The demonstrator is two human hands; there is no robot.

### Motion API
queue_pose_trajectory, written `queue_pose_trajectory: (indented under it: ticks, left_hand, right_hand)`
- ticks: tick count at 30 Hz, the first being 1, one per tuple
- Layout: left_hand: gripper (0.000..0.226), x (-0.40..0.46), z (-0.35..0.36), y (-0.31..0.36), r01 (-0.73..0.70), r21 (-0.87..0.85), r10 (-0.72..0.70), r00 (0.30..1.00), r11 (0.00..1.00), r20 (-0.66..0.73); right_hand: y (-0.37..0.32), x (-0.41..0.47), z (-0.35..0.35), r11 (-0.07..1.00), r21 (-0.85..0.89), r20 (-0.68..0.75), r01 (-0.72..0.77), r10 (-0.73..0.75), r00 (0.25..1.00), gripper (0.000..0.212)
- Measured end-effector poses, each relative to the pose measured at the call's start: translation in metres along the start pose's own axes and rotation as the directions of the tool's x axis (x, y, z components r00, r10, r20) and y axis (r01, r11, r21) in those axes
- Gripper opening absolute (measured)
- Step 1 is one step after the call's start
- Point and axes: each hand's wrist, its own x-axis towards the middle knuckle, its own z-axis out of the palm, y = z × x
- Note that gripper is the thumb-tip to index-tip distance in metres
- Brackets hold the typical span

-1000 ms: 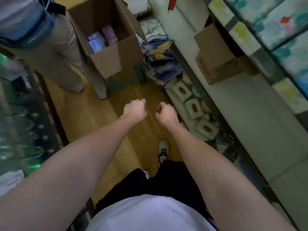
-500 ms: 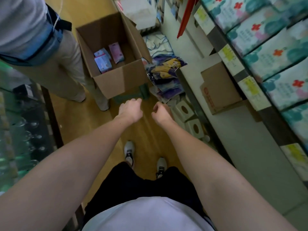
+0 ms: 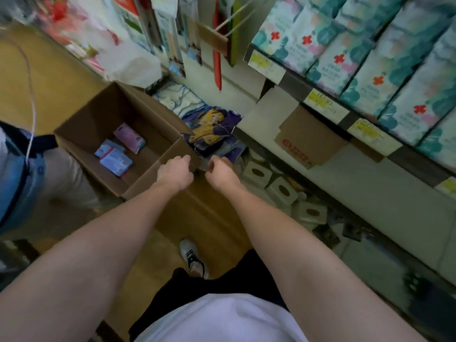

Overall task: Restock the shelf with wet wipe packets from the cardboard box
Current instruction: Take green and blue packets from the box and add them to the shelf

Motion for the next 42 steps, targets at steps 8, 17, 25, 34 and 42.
queue_pose_trajectory:
  ticks: [8,17,25,34,42]
  left_hand:
    - [0.024,0.042,-0.015,-0.047,-0.123,0.097,0.116,0.991,0.988,0.071]
    - [0.048,0.104,-0.010,-0.058,-0.095,0.106,0.075,0.981,0.990,0.177]
    - [0.027,0.141,-0.031,-0.090,0.033,0.064,-0.045,0.981,0.997,0.190]
    - [0.024,0.168,-0.025,-0.130,0.021,0.120,-0.047,0.974,0.993,0.221]
    - [0.021,0.201,0.000,-0.192,-0.080,0.190,0.016,0.949,0.979,0.315]
  right_hand:
    - [-0.035,0.028,0.016,0.990,0.088,-0.039,-0.113,0.116,0.992,0.018]
    - [-0.047,0.089,0.030,0.965,0.192,0.033,-0.179,0.176,0.984,0.022]
    - [-0.079,0.127,0.050,0.956,0.249,0.100,-0.152,0.131,0.986,0.021]
    - [-0.114,0.145,0.084,0.899,0.374,0.213,-0.228,0.157,0.964,0.026]
    - [-0.148,0.169,0.125,0.844,0.430,0.241,-0.322,0.237,0.941,0.041]
